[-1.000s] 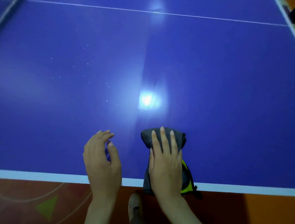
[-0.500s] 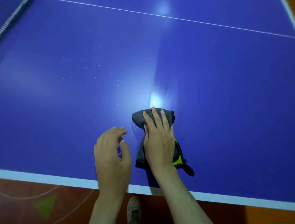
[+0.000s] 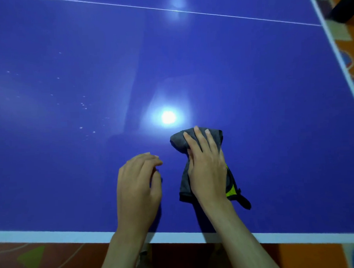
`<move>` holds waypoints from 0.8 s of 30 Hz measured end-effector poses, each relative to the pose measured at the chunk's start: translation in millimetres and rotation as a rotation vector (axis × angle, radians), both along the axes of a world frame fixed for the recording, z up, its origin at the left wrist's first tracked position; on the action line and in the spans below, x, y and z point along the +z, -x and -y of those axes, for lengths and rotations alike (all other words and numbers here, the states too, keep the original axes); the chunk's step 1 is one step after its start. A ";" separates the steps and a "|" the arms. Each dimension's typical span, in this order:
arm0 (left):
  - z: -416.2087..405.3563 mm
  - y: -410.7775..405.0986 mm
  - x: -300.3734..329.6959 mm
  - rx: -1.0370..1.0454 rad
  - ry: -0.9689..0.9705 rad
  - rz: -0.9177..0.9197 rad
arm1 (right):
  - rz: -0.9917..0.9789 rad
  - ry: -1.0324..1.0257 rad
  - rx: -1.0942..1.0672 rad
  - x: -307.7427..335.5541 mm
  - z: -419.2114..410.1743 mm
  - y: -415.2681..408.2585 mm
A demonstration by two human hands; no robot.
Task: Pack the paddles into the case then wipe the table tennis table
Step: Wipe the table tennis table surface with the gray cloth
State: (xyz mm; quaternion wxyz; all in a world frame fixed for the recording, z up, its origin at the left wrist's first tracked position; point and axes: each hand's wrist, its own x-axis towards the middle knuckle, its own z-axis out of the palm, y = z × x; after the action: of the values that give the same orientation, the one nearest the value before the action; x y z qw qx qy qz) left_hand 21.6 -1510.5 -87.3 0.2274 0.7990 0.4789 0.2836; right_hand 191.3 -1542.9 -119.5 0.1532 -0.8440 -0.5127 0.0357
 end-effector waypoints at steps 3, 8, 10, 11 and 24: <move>15.5 -42.9 -0.4 -0.020 0.012 -0.024 | -0.001 0.006 -0.021 -0.3 22.2 -45.5; 44.8 -127.5 0.7 -0.096 0.013 -0.059 | -0.009 0.002 -0.080 -0.7 64.7 -129.7; 54.4 -161.4 -0.3 -0.121 0.010 -0.066 | -0.007 0.007 -0.102 -1.5 82.2 -165.1; 58.8 -178.1 -0.9 -0.133 0.009 -0.069 | -0.005 0.011 -0.115 -1.6 91.9 -183.2; 108.0 -356.8 -2.4 -0.236 0.098 0.017 | -0.055 -0.008 -0.297 -1.3 222.8 -377.7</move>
State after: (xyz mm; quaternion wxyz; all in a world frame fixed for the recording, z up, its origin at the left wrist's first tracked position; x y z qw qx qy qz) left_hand 378.4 -1618.4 -89.7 0.3018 0.8354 0.3930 0.2378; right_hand 569.1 -1765.7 -120.8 0.1742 -0.9087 -0.3778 0.0339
